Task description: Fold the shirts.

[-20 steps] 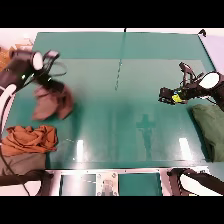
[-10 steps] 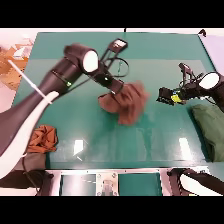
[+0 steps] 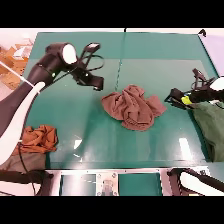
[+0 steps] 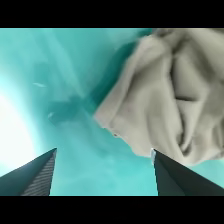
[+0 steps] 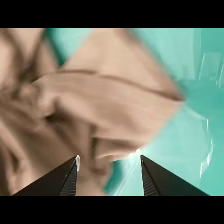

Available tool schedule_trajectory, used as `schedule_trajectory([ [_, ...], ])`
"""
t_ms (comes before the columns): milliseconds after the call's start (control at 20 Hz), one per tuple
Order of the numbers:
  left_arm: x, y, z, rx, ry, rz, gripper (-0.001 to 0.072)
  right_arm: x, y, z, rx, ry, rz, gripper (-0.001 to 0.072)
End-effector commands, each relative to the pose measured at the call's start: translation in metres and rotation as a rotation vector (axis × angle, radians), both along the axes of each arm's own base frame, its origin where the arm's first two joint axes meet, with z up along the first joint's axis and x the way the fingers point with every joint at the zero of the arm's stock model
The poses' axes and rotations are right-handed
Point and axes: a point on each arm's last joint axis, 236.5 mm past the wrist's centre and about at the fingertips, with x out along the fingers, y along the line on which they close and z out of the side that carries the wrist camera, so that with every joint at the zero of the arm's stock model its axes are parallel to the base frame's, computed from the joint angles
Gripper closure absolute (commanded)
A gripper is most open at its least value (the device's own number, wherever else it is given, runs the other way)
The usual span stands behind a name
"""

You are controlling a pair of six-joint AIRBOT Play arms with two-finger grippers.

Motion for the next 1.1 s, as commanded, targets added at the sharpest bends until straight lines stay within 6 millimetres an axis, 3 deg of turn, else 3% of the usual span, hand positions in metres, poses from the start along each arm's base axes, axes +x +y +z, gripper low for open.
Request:
schedule_trajectory([
  [0,0.013,0.011,-0.043,-0.16,0.071,0.158,0.0044,-0.016,-0.034,-0.025,0.044,0.113,-0.09,0.0261],
  [100,0.016,0.002,-0.071,-0.197,0.105,0.167,0.0044,-0.021,-0.03,-0.051,0.086,0.194,-0.083,0.0262],
  [200,0.018,-0.014,-0.09,-0.262,0.143,0.166,0.0045,-0.014,-0.003,-0.066,0.195,0.207,-0.035,0.027],
  [450,0.019,-0.046,-0.1,-0.411,0.189,0.149,0.0047,0.012,0.047,-0.084,0.392,0.163,0.013,0.0285],
  [500,0.013,-0.051,-0.101,-0.421,0.208,0.133,0.0139,0.015,0.055,-0.085,0.417,0.16,0.02,0.0292],
  [550,0.005,-0.055,-0.105,-0.417,0.231,0.105,0.0323,0.016,0.059,-0.086,0.425,0.154,0.028,0.0322],
  [600,-0.002,-0.057,-0.107,-0.411,0.243,0.07,0.0464,0.018,0.061,-0.088,0.42,0.148,0.036,0.0407],
  [650,-0.006,-0.056,-0.108,-0.403,0.249,0.048,0.0636,0.02,0.059,-0.089,0.414,0.141,0.029,0.053],
  [700,-0.006,-0.055,-0.107,-0.403,0.248,0.043,0.0685,0.022,0.057,-0.089,0.407,0.133,0.024,0.0653],
  [750,-0.004,-0.051,-0.105,-0.404,0.249,0.044,0.0685,0.023,0.054,-0.089,0.402,0.124,0.024,0.0697],
  [900,0.009,-0.027,-0.081,-0.44,0.28,0.058,0.0687,0.034,0.029,-0.077,0.37,0.073,0.009,0.07],
  [1050,0.034,0.004,-0.02,-0.472,0.209,0.056,0.0687,0.057,-0.007,-0.022,0.329,-0.067,-0.015,0.0699],
])
